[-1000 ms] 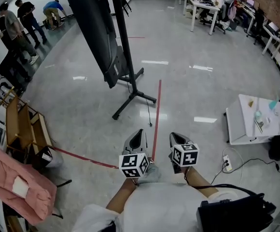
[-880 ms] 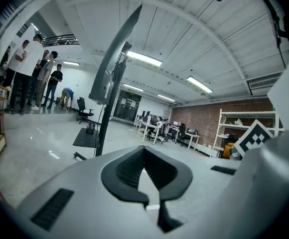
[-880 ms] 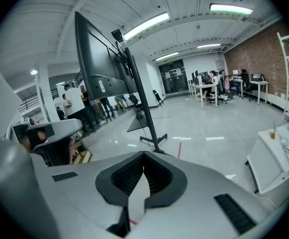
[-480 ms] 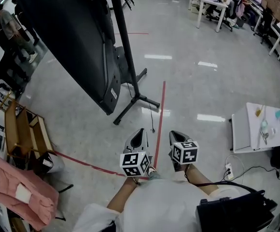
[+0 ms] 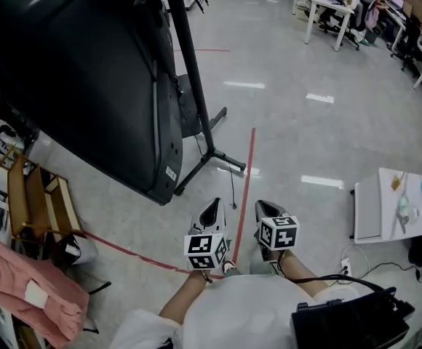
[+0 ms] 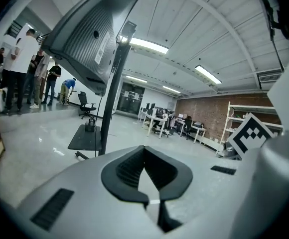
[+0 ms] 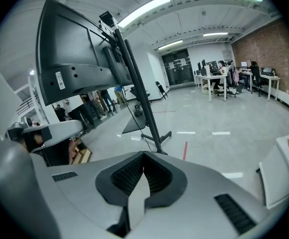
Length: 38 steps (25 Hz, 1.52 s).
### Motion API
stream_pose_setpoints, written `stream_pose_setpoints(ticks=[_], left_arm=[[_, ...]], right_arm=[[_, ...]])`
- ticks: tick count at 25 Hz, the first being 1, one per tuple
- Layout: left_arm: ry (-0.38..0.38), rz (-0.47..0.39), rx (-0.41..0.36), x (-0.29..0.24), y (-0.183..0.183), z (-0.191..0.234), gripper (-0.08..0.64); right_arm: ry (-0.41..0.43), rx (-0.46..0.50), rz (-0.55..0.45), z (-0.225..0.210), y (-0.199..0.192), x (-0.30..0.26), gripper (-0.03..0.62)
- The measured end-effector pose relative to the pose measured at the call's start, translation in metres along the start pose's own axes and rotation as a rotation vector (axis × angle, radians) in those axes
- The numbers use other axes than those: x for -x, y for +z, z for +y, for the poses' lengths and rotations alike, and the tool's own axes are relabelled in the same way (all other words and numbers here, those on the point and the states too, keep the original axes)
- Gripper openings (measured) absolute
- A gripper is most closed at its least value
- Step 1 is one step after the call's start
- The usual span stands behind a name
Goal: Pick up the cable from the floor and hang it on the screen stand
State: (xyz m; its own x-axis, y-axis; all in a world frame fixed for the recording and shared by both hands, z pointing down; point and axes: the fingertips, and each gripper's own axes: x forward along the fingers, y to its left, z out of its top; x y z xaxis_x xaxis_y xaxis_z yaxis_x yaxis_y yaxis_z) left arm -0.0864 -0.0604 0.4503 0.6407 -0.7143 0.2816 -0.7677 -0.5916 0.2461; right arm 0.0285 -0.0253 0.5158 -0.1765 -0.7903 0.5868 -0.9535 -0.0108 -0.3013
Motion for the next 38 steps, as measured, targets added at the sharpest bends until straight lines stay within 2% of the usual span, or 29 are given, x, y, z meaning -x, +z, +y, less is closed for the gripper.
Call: stream_pose_setpoints(ticks=[7, 10, 13, 19, 24, 32, 38], left_arm=[[0.098, 0.015, 0.026, -0.067, -0.002, 0.025, 0.003], [0.156, 0.034, 0.058, -0.108, -0.006, 0.036, 0.003], [0.178, 0.048, 0.064, -0.147, -0.007, 0.047, 0.003], [0.229, 0.090, 0.089, -0.219, -0.029, 0.075, 0.003], [0.269, 0.130, 0.107, -0.275, -0.075, 0.115, 0.003], [0.362, 0.175, 0.167, -0.359, -0.173, 0.188, 0.003], [0.437, 0.194, 0.214, -0.403, -0.233, 0.240, 0.003]], right_arm=[[0.055, 0.006, 0.030, -0.044, 0.041, -0.079, 0.018], [0.105, 0.047, 0.061, -0.062, 0.058, -0.122, 0.018], [0.146, 0.096, 0.072, -0.073, 0.073, -0.164, 0.018], [0.192, 0.120, 0.117, -0.102, 0.071, -0.236, 0.018], [0.251, 0.218, 0.138, -0.115, 0.054, -0.308, 0.020], [0.363, 0.295, 0.179, -0.141, 0.009, -0.446, 0.023], [0.403, 0.346, 0.232, -0.157, -0.028, -0.545, 0.046]])
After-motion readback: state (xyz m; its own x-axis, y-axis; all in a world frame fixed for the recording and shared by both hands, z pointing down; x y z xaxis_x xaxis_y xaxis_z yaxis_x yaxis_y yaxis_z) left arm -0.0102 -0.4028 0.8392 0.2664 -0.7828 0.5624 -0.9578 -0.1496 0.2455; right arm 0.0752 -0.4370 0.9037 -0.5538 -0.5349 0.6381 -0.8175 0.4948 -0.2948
